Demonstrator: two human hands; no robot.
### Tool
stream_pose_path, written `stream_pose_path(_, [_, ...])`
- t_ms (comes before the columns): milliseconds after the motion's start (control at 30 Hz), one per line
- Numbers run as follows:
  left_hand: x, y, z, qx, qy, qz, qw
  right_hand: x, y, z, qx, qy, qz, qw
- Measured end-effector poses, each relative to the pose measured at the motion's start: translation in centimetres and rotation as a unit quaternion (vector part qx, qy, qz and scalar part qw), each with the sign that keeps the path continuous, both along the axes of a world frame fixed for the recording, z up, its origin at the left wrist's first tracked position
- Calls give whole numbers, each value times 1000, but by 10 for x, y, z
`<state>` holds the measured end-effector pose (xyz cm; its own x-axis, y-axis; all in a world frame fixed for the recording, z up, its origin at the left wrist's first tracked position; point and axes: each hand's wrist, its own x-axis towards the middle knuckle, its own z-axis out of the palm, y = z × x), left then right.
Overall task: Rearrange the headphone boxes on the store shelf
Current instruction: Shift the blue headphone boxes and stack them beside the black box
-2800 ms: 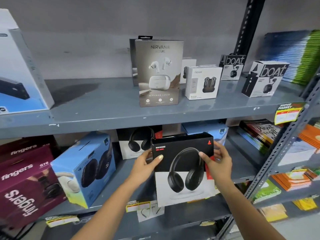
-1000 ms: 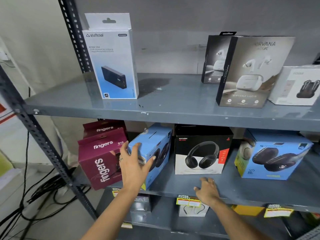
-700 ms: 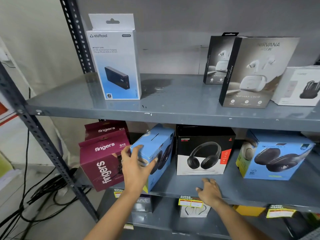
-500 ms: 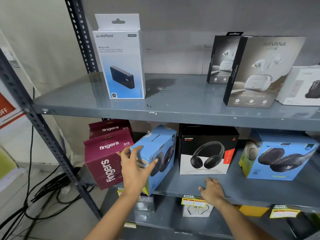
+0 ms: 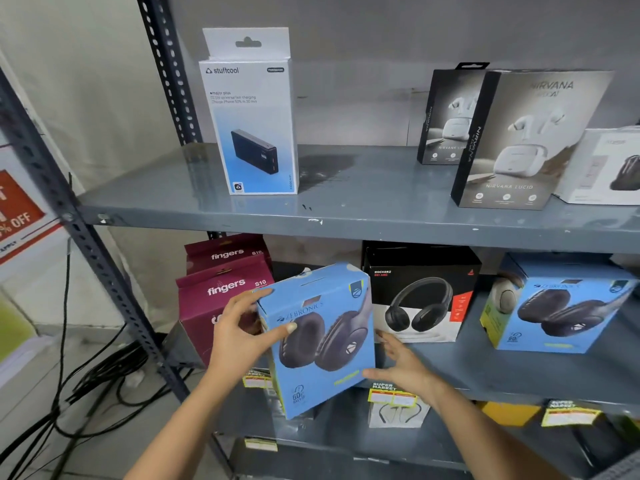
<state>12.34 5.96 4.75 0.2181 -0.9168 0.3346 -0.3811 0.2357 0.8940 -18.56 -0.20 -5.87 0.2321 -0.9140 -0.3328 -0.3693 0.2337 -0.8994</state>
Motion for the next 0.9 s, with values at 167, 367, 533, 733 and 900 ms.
stream_pose_path(167, [13, -8, 15, 38, 100, -76, 991, 13, 7, 14, 50, -93, 75, 992])
stream_pose_path(367, [-3, -21, 25, 64, 81, -136, 985, -14, 24, 19, 64, -116, 64, 989])
stream_pose_path(533, [-68, -33, 24, 54, 56, -196, 978, -72, 38, 18, 54, -105, -5, 993])
stream_pose_path(733, [-182, -51, 15, 38, 70, -252, 964, -174, 45, 25, 35, -43, -60, 997])
stream_pose_path(900, [-282, -72, 7, 39, 72, -301, 950, -268, 51, 30, 25, -68, -110, 991])
